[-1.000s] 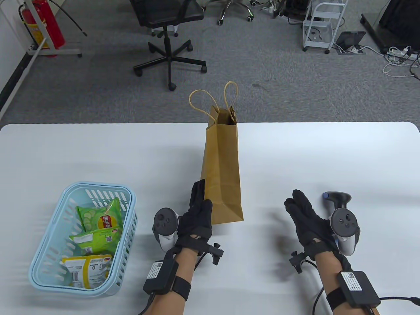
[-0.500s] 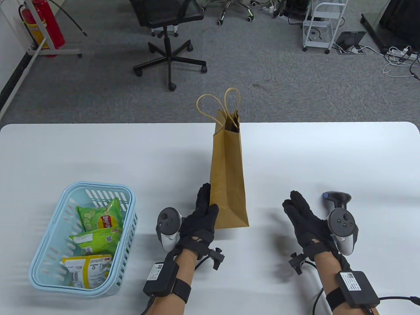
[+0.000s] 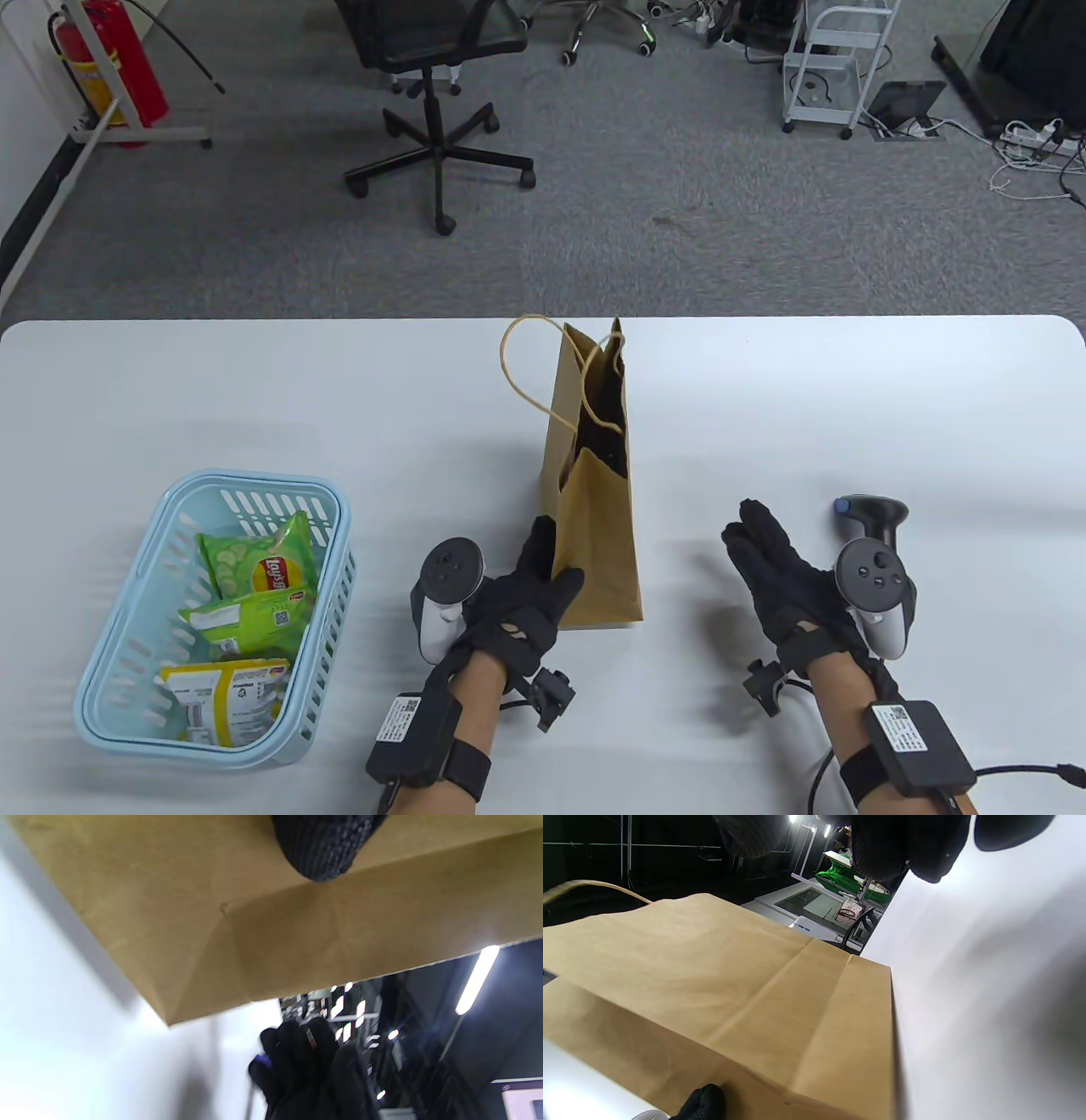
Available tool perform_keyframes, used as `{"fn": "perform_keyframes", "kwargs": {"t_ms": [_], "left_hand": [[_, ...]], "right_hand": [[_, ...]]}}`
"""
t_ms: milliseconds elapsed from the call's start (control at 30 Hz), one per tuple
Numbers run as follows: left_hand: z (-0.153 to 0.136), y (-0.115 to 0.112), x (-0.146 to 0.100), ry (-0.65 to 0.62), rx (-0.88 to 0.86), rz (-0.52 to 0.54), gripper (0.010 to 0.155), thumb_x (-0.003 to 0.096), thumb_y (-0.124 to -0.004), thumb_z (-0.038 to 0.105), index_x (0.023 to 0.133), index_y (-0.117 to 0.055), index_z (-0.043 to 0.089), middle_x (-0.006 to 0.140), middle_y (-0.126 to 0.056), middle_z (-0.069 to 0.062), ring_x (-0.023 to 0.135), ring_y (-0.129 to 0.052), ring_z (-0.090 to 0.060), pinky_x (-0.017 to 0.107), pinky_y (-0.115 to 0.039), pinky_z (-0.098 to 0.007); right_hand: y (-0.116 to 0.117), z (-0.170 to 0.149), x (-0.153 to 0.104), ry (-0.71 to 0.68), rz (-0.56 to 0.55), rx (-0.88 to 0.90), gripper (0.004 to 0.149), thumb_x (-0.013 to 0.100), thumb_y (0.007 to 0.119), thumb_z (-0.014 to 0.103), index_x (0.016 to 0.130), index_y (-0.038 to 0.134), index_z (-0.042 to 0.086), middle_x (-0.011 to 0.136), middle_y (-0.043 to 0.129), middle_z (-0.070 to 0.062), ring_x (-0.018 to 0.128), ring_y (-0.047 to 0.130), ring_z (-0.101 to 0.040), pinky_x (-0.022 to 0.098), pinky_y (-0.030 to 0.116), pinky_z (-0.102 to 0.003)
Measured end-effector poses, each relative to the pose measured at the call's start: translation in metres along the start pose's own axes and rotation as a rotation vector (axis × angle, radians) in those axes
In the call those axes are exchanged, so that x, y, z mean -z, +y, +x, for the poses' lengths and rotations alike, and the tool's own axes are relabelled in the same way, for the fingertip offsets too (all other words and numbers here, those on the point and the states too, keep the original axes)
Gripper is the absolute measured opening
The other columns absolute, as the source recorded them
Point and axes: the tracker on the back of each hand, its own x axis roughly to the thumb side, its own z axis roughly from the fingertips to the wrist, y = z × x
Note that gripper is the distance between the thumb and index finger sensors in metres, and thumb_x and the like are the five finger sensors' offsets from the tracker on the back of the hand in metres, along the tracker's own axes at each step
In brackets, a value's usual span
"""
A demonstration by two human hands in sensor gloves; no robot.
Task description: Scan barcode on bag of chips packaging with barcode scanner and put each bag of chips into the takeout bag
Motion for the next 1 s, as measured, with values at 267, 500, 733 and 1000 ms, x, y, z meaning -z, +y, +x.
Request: {"fn": "perform_keyframes", "kwargs": {"t_ms": [267, 500, 733, 1000], "left_hand": [[0.013, 0.001, -0.002, -0.001, 0.169, -0.103, 0.099, 0.0526, -0.083, 0.026, 0.109, -0.006, -0.001, 0.107, -0.001, -0.036, 0.094, -0.01, -0.071, 0.061, -0.025, -0.08], [0.035, 0.034, -0.018, 0.02, 0.671, -0.116, 0.102, 0.0509, -0.086, 0.027, 0.11, -0.009, -0.002, 0.106, 0.0, -0.036, 0.094, -0.011, -0.071, 0.061, -0.028, -0.081], [0.025, 0.054, -0.021, 0.063, 0.741, 0.063, 0.095, 0.0527, -0.081, 0.025, 0.109, -0.009, 0.0, 0.107, -0.001, -0.033, 0.094, -0.007, -0.069, 0.061, -0.025, -0.08], [0.017, 0.06, -0.021, 0.095, 0.712, 0.056, 0.094, 0.0539, -0.079, 0.027, 0.109, -0.008, 0.001, 0.107, -0.001, -0.033, 0.093, -0.005, -0.069, 0.06, -0.023, -0.079]], "right_hand": [[-0.001, 0.001, 0.0, -0.004, 0.006, 0.001, 0.075, 0.062, 0.062, 0.034, 0.112, 0.031, -0.012, 0.105, 0.06, -0.041, 0.092, 0.068, -0.068, 0.061, 0.053, -0.081], [-0.017, 0.014, -0.005, -0.066, -0.026, 0.014, 0.077, 0.062, 0.06, 0.037, 0.113, 0.028, -0.011, 0.108, 0.054, -0.042, 0.096, 0.06, -0.069, 0.064, 0.049, -0.081], [-0.051, 0.028, -0.014, -0.122, -0.2, -0.118, 0.08, 0.062, 0.061, 0.039, 0.113, 0.024, -0.011, 0.111, 0.041, -0.045, 0.099, 0.037, -0.074, 0.064, 0.037, -0.082], [-0.103, 0.01, -0.029, 0.146, -0.568, -0.392, 0.088, 0.061, 0.07, 0.038, 0.111, 0.022, -0.015, 0.109, 0.036, -0.049, 0.094, 0.024, -0.079, 0.058, 0.028, -0.085]]}}
